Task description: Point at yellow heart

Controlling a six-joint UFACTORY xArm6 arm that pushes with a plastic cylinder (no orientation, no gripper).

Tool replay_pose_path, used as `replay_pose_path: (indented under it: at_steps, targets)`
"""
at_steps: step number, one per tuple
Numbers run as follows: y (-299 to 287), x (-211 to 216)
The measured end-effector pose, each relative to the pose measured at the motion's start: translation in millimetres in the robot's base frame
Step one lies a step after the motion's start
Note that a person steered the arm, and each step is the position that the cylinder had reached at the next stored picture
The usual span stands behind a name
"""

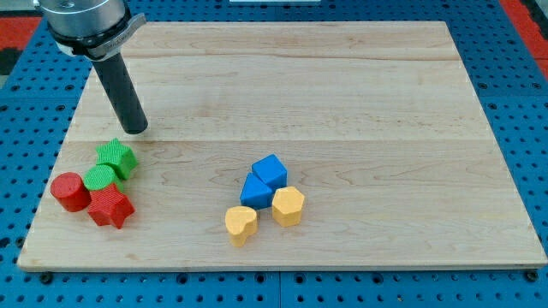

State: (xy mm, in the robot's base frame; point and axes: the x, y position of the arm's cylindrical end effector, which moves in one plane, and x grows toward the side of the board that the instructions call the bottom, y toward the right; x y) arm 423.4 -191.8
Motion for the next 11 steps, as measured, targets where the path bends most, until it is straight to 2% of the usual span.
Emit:
replay_pose_path:
  at_steps: [4, 5, 6, 7, 8, 9, 10, 11]
  targets:
    - [2, 0]
    - [25, -17]
    - [94, -20]
    - [200, -19]
    - [267, -26]
    - [318, -3]
    - [358, 50]
    - [363, 114]
